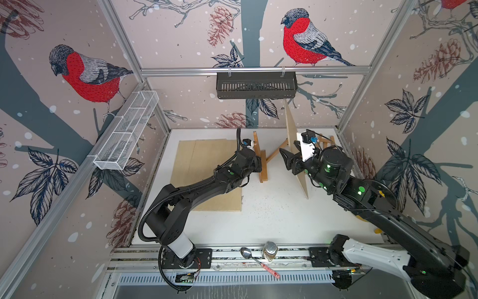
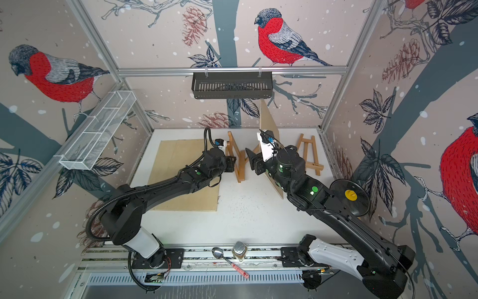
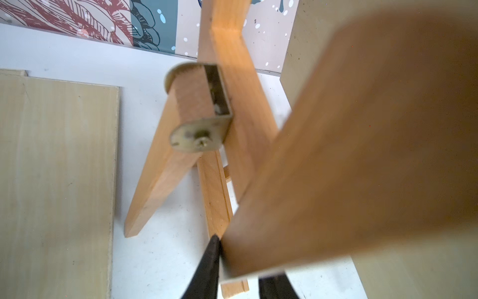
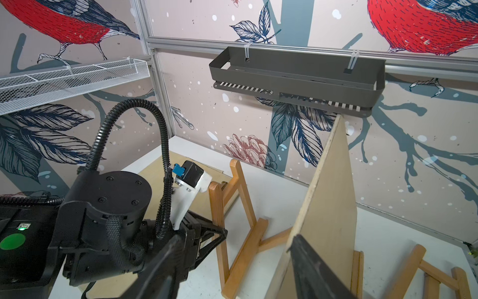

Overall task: Disassemble the easel
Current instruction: Pick up the easel at the center of the board, then place the easel at the center of the board.

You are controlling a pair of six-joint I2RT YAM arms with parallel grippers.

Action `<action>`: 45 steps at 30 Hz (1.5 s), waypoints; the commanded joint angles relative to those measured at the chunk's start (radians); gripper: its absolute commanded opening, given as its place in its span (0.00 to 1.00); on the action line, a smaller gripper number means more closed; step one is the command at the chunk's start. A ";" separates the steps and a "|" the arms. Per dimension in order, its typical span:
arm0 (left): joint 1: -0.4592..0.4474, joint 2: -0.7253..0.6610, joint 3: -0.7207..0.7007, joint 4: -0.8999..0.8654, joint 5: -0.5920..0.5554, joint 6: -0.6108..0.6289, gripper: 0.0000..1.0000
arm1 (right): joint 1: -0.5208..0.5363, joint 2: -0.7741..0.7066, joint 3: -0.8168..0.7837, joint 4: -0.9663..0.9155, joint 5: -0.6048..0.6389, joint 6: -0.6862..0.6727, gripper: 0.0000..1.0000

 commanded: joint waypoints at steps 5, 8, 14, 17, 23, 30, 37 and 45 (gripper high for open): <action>-0.001 0.002 0.044 -0.079 0.019 0.041 0.21 | -0.014 0.008 -0.003 0.035 -0.033 -0.009 0.67; -0.001 -0.013 0.067 -0.121 0.026 0.079 0.20 | -0.015 0.019 0.002 0.033 -0.048 -0.016 0.67; -0.001 -0.116 0.120 -0.229 0.028 0.178 0.18 | -0.008 0.036 0.021 0.029 -0.091 -0.038 0.66; 0.000 -0.184 0.150 -0.291 0.038 0.236 0.18 | 0.008 0.045 0.032 0.028 -0.103 -0.057 0.66; 0.011 -0.348 0.167 -0.375 0.127 0.322 0.18 | 0.076 0.075 0.057 0.016 -0.097 -0.114 0.65; 0.056 -0.497 0.222 -0.544 0.249 0.338 0.18 | 0.117 0.079 0.052 0.050 -0.056 -0.148 0.65; 0.092 -0.571 0.235 -0.606 0.398 0.318 0.18 | 0.121 0.087 0.025 0.113 -0.042 -0.165 0.67; 0.102 -0.594 0.268 -0.610 0.477 0.301 0.18 | 0.121 0.092 -0.005 0.111 -0.053 -0.174 0.68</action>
